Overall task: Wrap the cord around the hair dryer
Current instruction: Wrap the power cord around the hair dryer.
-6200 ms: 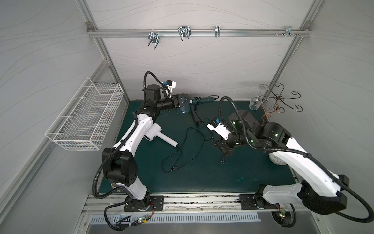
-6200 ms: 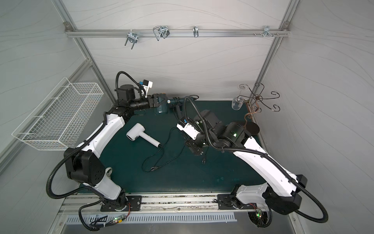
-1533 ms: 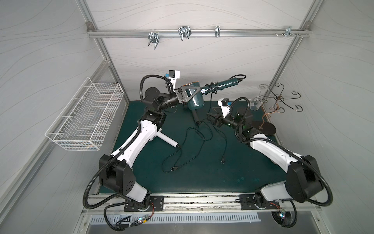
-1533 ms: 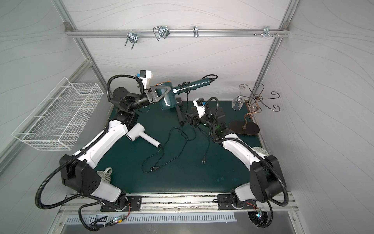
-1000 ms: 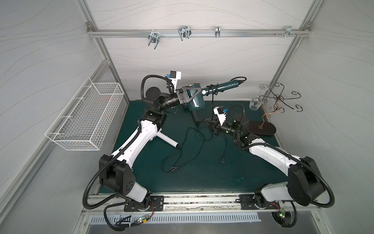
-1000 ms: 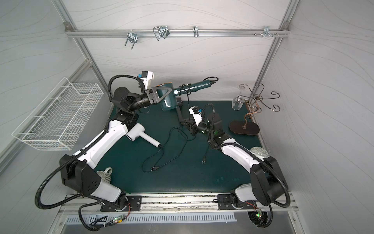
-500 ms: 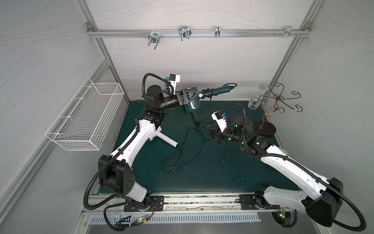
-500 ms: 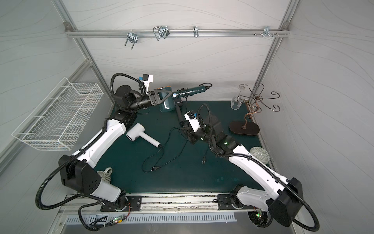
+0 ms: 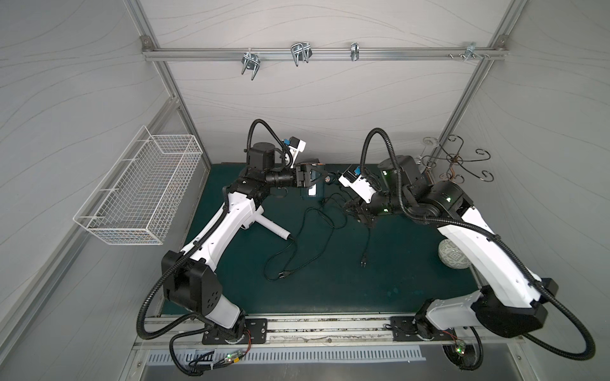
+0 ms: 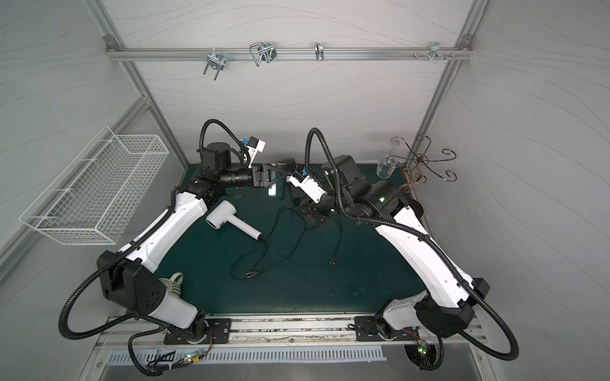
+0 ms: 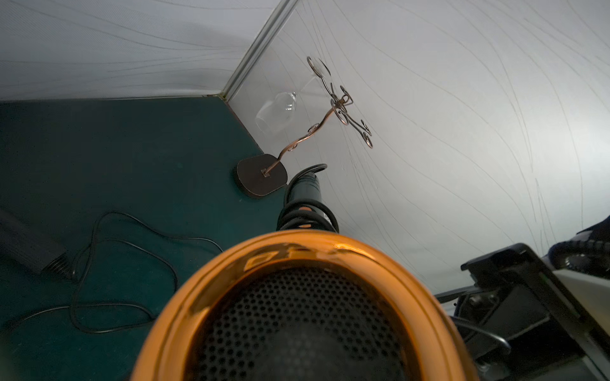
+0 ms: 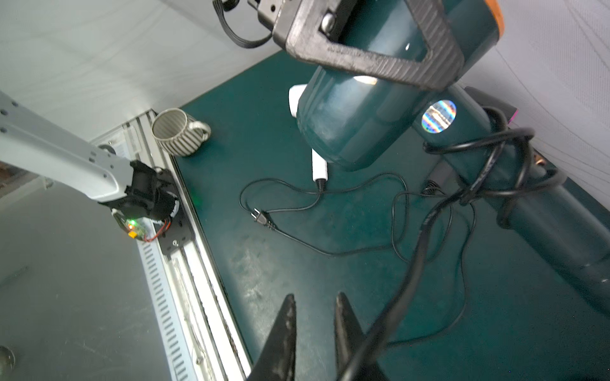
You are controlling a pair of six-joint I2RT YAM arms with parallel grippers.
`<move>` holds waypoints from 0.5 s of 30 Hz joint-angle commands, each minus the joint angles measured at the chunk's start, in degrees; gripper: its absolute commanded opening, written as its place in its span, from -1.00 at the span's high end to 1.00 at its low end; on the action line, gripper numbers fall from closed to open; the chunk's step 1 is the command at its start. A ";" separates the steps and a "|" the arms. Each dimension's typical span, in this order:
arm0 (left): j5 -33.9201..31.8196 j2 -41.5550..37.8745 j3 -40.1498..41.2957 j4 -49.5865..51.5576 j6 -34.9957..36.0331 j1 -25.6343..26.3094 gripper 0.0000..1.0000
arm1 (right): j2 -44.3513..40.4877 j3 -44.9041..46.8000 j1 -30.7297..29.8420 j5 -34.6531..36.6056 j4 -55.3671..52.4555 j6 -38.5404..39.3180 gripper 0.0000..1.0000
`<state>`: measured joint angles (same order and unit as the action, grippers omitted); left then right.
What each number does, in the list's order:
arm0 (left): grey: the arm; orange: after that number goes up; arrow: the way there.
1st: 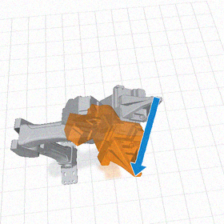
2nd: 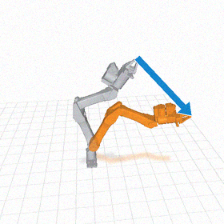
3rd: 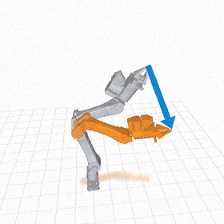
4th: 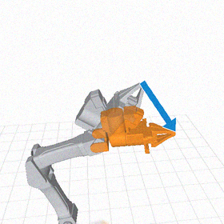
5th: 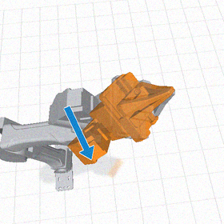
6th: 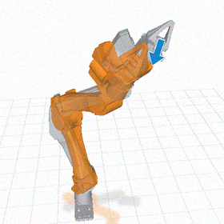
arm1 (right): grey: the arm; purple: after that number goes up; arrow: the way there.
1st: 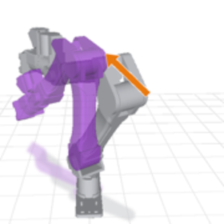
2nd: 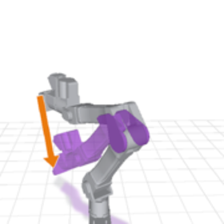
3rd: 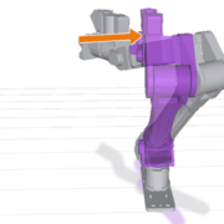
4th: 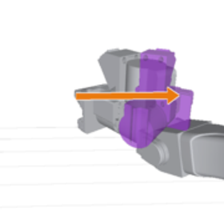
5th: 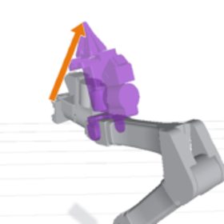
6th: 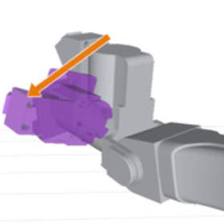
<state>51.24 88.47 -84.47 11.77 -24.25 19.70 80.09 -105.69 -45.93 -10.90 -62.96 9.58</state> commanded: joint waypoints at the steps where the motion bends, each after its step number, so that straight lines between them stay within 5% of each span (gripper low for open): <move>1: 2.13 -1.83 1.39 -0.27 4.03 1.54 1.00 | 1.39 -4.25 1.88 0.37 -8.67 5.78 1.00; 15: 8.34 -9.91 13.66 1.58 2.10 5.69 1.00 | 9.78 -1.44 14.61 -12.71 -4.87 10.78 1.00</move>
<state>55.02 81.41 -70.87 16.62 -21.76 24.97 88.09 -108.64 -32.49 -18.09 -68.38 17.43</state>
